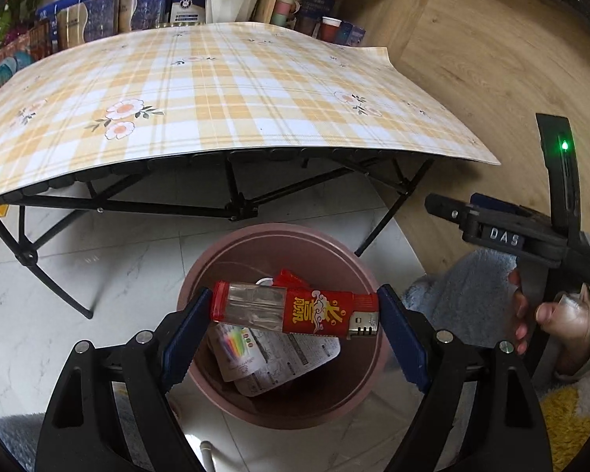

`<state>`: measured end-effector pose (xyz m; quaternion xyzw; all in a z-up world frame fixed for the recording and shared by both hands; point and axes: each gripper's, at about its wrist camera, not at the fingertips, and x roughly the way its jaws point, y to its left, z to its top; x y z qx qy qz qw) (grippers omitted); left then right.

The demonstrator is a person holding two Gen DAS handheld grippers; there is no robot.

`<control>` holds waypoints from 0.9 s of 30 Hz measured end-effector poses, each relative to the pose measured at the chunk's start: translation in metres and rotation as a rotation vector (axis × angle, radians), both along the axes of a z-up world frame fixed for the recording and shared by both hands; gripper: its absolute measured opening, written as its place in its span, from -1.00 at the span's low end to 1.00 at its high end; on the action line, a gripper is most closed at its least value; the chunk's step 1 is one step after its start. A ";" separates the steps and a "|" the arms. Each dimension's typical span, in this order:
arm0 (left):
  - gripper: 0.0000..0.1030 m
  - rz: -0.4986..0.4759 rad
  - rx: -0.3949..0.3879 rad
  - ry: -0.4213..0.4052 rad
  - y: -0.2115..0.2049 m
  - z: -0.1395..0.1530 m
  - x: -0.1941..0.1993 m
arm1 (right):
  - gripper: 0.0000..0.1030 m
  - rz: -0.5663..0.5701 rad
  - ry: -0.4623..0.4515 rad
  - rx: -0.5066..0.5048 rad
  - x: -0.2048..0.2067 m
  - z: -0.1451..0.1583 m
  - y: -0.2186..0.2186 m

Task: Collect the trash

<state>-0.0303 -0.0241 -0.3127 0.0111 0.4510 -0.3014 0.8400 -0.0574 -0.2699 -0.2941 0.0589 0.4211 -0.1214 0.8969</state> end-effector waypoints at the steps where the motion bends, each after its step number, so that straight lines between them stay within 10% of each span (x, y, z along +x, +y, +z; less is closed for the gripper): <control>1: 0.60 -0.003 0.001 0.006 -0.002 -0.001 0.001 | 0.85 0.008 0.003 -0.002 0.000 -0.001 0.002; 27: 0.79 0.147 0.010 0.056 0.027 -0.006 0.017 | 0.85 0.049 0.014 0.029 0.001 -0.002 0.009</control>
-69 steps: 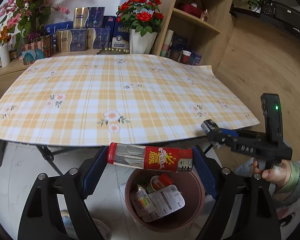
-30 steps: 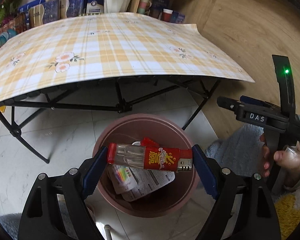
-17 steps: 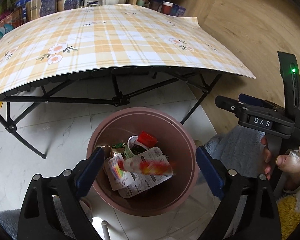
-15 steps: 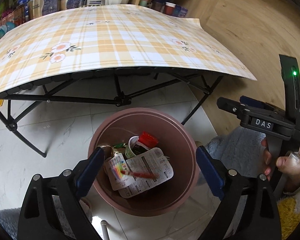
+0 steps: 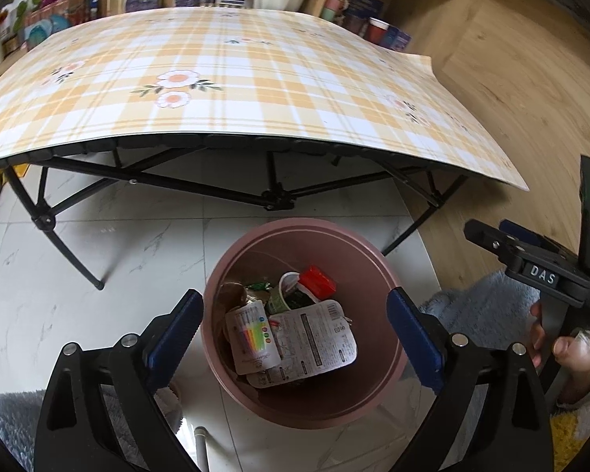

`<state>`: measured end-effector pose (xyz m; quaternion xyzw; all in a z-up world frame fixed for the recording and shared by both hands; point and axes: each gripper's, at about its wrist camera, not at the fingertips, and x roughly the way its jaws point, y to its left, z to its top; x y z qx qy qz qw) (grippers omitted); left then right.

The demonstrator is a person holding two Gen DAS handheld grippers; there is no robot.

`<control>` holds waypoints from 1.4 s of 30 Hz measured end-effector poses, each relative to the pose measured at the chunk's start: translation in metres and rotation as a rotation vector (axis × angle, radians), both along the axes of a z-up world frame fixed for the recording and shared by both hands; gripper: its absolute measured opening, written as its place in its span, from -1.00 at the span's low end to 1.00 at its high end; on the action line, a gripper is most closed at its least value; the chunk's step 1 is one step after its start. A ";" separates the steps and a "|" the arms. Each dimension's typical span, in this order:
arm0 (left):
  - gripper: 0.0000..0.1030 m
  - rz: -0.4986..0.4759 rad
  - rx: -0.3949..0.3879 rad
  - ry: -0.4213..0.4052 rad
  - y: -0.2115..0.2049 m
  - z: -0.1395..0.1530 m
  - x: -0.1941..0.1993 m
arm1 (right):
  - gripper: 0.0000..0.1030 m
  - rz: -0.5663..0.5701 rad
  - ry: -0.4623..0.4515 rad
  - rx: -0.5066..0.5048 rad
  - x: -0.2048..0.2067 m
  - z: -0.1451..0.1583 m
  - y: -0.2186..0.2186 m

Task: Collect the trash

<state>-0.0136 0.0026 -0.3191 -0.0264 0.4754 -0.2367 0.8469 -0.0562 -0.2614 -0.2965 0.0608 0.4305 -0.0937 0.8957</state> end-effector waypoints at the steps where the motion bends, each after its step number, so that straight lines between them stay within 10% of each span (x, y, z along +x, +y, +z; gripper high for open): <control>1: 0.79 0.018 0.005 -0.005 0.003 0.001 0.000 | 0.85 0.001 -0.002 -0.001 0.000 0.001 0.000; 10: 0.88 0.202 0.059 -0.220 0.026 0.057 -0.011 | 0.88 0.085 -0.135 -0.045 -0.004 0.058 0.013; 26: 0.88 0.308 0.151 -0.695 0.023 0.263 -0.044 | 0.89 0.094 -0.385 -0.108 -0.021 0.239 0.019; 42: 0.88 0.284 0.148 -0.715 0.016 0.291 -0.061 | 0.89 0.122 -0.462 -0.098 -0.048 0.274 0.024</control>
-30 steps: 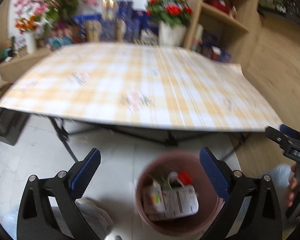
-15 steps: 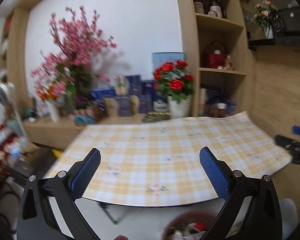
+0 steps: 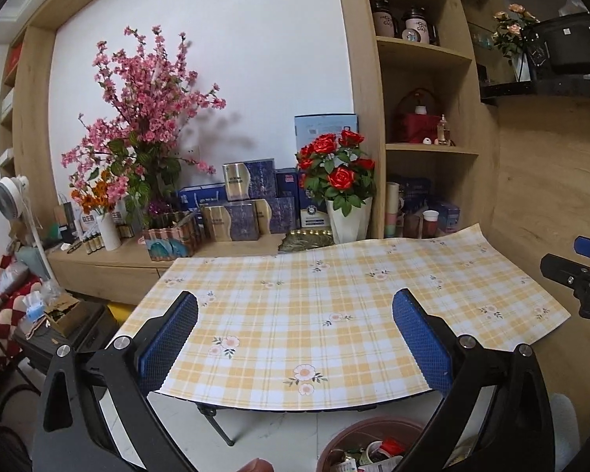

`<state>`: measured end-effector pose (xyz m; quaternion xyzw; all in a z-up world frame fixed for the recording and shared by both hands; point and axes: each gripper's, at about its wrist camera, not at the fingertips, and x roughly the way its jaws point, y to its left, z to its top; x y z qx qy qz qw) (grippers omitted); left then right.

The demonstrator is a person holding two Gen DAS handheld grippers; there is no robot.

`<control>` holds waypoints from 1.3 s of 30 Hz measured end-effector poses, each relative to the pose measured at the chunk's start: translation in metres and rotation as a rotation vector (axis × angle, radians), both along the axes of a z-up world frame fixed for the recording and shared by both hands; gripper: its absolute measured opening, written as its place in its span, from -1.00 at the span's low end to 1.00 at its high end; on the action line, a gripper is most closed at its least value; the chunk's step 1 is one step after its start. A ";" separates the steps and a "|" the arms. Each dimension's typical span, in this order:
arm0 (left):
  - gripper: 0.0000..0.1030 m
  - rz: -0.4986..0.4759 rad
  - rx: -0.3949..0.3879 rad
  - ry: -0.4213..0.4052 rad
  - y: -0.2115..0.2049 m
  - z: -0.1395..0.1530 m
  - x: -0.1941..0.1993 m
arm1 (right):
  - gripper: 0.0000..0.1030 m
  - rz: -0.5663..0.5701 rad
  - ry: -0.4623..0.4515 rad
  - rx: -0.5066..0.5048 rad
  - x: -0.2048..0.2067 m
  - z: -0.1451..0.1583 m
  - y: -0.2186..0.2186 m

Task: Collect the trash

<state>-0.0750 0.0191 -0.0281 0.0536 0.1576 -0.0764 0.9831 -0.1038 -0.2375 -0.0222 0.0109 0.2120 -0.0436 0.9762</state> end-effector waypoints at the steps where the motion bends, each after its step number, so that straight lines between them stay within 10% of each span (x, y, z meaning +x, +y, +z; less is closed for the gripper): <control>1: 0.88 -0.006 -0.003 0.002 0.000 0.000 0.000 | 0.89 0.000 -0.001 0.000 -0.001 0.000 0.000; 39: 0.88 0.048 -0.034 0.039 0.013 0.006 0.003 | 0.89 -0.002 -0.014 -0.014 -0.004 0.002 0.003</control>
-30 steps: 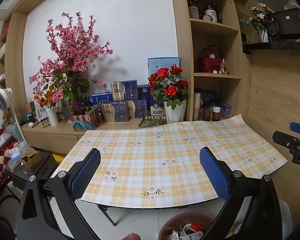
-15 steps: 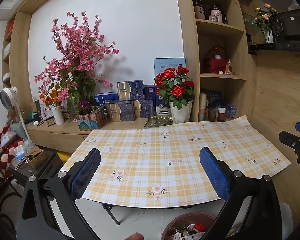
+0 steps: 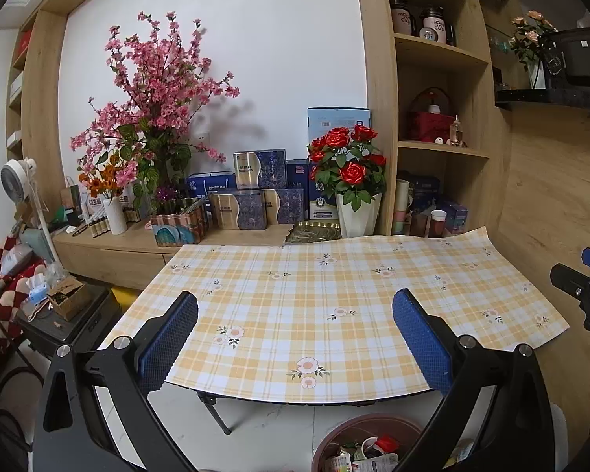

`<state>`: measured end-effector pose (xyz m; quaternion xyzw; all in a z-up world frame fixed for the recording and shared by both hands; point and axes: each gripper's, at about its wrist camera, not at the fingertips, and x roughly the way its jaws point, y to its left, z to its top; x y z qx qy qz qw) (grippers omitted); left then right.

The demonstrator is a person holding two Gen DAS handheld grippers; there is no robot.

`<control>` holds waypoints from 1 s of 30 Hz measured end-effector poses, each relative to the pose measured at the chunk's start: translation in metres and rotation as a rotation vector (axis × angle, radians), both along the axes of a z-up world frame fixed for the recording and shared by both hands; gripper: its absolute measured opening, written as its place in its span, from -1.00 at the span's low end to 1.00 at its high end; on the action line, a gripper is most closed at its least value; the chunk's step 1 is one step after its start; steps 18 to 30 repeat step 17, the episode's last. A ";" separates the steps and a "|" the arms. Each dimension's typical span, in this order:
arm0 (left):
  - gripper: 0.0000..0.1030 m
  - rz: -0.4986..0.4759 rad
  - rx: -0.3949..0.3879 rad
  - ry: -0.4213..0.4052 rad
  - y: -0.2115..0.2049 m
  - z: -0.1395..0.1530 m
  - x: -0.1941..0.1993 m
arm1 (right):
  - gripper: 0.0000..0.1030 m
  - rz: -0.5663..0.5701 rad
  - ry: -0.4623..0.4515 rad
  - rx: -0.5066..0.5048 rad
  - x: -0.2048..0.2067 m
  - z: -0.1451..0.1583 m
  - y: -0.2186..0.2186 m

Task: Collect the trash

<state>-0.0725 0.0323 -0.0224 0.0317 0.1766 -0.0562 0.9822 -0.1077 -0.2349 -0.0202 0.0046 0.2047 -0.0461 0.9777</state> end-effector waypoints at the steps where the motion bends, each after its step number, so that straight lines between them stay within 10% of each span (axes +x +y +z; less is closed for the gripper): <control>1: 0.88 0.000 0.000 0.001 0.000 0.000 0.000 | 0.89 0.001 0.001 0.001 0.000 0.000 0.001; 30: 0.88 0.022 0.005 0.008 0.002 -0.001 0.003 | 0.89 0.019 0.005 0.010 0.000 -0.001 0.006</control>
